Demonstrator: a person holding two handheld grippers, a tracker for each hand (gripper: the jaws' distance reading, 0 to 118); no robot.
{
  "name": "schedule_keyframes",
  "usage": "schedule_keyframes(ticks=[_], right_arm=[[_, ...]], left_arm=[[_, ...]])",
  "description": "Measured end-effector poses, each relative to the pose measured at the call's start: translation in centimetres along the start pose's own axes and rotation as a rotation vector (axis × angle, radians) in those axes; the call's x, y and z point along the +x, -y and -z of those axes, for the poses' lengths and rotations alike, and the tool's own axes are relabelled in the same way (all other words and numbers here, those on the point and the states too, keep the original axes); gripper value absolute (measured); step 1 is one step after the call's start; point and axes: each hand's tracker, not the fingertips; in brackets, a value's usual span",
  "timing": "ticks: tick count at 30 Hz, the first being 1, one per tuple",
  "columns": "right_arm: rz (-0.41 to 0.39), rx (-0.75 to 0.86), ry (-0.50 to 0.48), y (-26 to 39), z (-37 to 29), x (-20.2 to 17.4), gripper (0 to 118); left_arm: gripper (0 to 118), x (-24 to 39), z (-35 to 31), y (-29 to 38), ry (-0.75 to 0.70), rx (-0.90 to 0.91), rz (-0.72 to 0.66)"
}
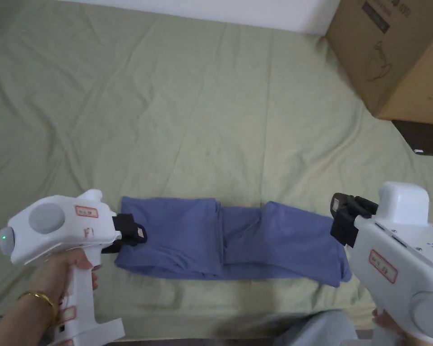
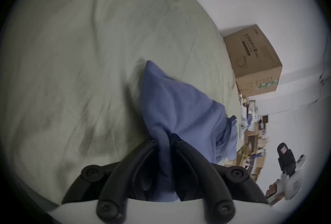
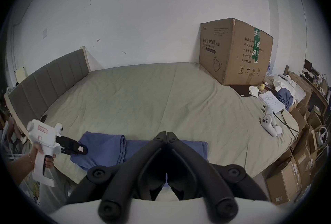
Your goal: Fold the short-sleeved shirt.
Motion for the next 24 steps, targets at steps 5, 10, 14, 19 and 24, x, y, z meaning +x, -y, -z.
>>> schedule_keyframes(ticks=[5,10,14,19,24], right_arm=[[0.004,0.007,-0.019,0.0,0.0,-0.3,0],[-0.008,0.013,-0.029,0.0,0.1,-0.4,0],[0.005,0.009,-0.043,0.0,0.5,-0.5,0],[0.0,0.006,-0.047,0.0,0.4,-0.4,0],[0.028,0.007,-0.044,0.2,0.5,-0.2,0]], left_arm=[[6,0.4,-4.2,-1.0,-0.091,0.034,0.101],[5,-1.7,-9.9,-2.2,-0.344,0.175,0.13],[5,-2.7,-13.6,-3.1,-0.432,0.297,0.078],[5,0.6,-14.8,-2.0,-0.572,0.372,0.251],[5,5.9,-12.8,0.2,-0.439,0.339,0.367]])
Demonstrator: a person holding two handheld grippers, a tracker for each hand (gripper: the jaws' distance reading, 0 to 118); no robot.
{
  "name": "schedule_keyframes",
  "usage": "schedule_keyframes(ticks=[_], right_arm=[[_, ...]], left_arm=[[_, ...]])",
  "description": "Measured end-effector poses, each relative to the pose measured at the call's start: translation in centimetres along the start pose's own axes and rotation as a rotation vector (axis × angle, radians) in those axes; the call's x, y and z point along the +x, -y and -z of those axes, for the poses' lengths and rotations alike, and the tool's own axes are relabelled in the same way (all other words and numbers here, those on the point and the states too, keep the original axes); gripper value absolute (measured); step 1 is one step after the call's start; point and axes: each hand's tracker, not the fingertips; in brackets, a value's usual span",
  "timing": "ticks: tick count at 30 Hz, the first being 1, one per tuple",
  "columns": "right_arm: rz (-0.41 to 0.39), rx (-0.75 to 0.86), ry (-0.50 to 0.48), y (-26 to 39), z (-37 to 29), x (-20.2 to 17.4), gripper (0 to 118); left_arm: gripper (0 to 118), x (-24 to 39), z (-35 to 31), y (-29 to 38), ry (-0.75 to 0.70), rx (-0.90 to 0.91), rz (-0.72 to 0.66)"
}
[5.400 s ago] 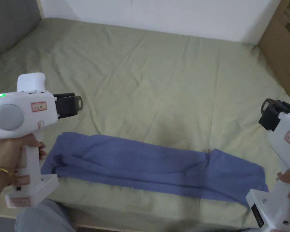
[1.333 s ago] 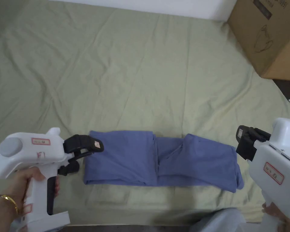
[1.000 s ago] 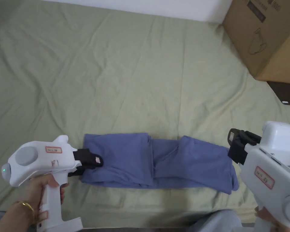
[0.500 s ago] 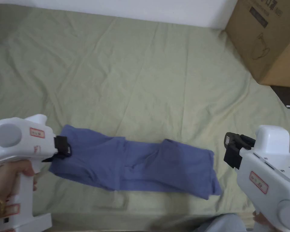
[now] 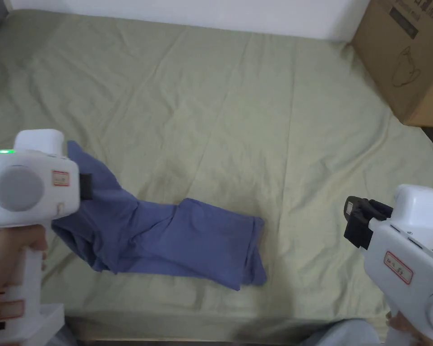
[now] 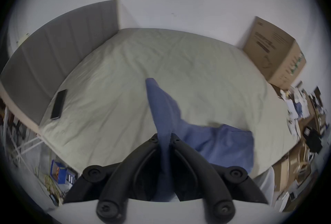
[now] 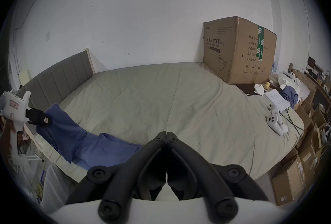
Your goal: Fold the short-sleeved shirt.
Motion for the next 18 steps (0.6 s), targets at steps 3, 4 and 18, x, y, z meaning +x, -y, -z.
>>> schedule_keyframes(ticks=[3,4,18], right_arm=[[-0.004,-0.003,0.005,0.3,-0.2,0.1,0],[-0.006,-0.004,0.008,0.4,-0.3,0.2,0],[0.062,-0.009,0.09,1.7,-2.3,3.4,0]], left_arm=[[5,4.1,0.5,0.5,0.064,-0.009,0.094],[5,5.3,0.9,0.8,0.078,-0.015,0.129],[67,19.3,11.8,6.6,0.36,-0.292,0.292]])
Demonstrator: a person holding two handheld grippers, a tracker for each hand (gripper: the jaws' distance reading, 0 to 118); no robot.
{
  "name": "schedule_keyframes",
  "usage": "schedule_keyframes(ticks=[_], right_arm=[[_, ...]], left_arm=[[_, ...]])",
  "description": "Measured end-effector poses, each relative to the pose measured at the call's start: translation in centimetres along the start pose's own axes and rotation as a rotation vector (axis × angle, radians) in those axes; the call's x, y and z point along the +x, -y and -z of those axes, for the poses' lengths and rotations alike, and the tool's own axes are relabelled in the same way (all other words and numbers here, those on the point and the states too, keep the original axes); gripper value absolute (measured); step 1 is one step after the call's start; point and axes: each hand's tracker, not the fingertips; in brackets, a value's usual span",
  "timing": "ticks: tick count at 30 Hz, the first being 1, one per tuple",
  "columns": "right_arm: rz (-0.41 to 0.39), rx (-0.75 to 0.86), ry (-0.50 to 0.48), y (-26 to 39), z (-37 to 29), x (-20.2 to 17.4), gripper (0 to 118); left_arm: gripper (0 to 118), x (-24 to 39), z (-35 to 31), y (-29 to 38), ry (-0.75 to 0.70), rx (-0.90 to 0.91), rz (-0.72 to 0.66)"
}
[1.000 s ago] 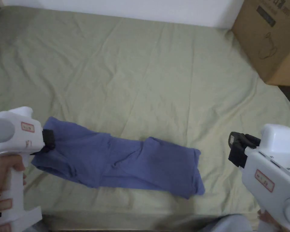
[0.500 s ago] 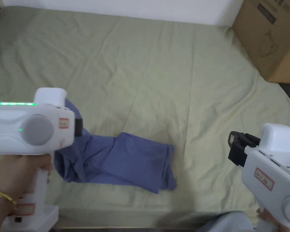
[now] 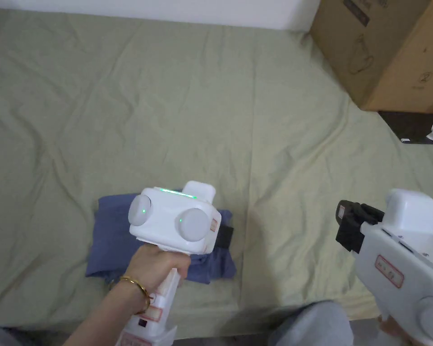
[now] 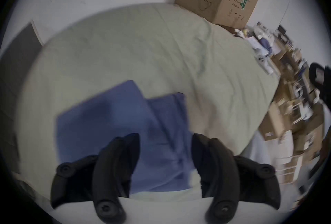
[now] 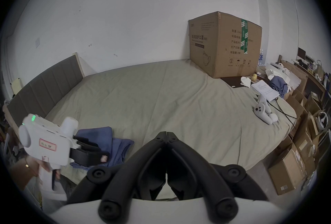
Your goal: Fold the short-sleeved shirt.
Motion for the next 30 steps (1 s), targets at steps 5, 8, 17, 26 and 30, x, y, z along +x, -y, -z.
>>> schedule_keyframes(ticks=[5,8,17,26,30], right_arm=[[0.017,-0.009,0.015,0.3,-0.2,0.5,0],[0.015,-0.007,0.013,0.3,-0.2,0.5,0],[0.012,-0.001,-0.025,0.2,0.3,-1.0,0],[-0.013,-0.015,-0.039,0.3,0.1,-1.4,0],[-0.031,-0.01,-0.029,0.1,-0.3,-1.6,0]], left_arm=[[65,-0.9,-0.3,-0.1,0.111,0.015,-0.187],[49,-1.7,-4.0,-0.4,0.072,0.177,-0.104],[0,-5.0,-6.8,0.0,-0.11,0.303,-0.129],[0,-1.3,2.3,5.3,-0.084,0.043,-0.003],[0,-1.5,2.2,5.4,-0.082,0.094,-0.009]])
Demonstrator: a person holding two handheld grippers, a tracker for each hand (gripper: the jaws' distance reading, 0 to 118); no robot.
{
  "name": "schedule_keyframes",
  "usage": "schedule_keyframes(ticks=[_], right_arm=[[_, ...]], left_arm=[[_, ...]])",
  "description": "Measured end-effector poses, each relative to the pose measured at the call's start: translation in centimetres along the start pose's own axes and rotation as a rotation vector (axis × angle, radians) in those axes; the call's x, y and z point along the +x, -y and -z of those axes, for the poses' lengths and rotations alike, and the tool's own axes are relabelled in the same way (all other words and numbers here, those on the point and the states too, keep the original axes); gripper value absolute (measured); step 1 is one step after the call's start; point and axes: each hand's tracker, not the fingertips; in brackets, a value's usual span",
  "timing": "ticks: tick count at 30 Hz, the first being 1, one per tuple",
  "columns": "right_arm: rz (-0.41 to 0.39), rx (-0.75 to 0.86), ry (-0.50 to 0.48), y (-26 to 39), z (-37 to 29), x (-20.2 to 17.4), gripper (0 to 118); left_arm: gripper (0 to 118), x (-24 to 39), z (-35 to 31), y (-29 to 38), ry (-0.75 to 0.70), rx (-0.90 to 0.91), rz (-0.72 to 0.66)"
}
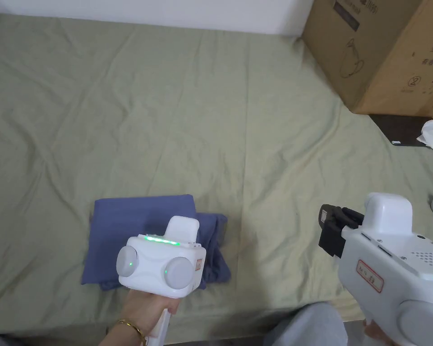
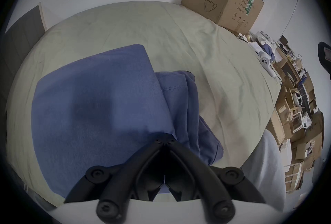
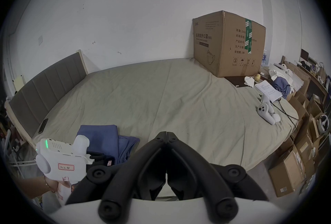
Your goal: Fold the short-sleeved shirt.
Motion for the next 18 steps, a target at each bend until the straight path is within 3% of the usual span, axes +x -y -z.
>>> schedule_keyframes(ticks=[3,6,13,18], right_arm=[[-0.024,0.006,0.001,-0.3,0.0,-0.5,0],[-0.046,0.028,-0.013,-1.1,0.2,-1.5,0],[-0.062,0.079,-0.132,-3.1,2.3,-6.7,0],[-0.062,0.042,-0.247,-2.0,6.8,-13.1,0]], left_arm=[[0,-0.6,-2.0,-0.6,0.043,0.038,-0.012],[0,-1.6,-6.3,-1.2,0.056,0.246,-0.05],[0,-5.9,-14.8,-1.5,-0.264,0.611,-0.056],[0,-9.6,-17.2,-0.3,-0.351,0.645,-0.135]])
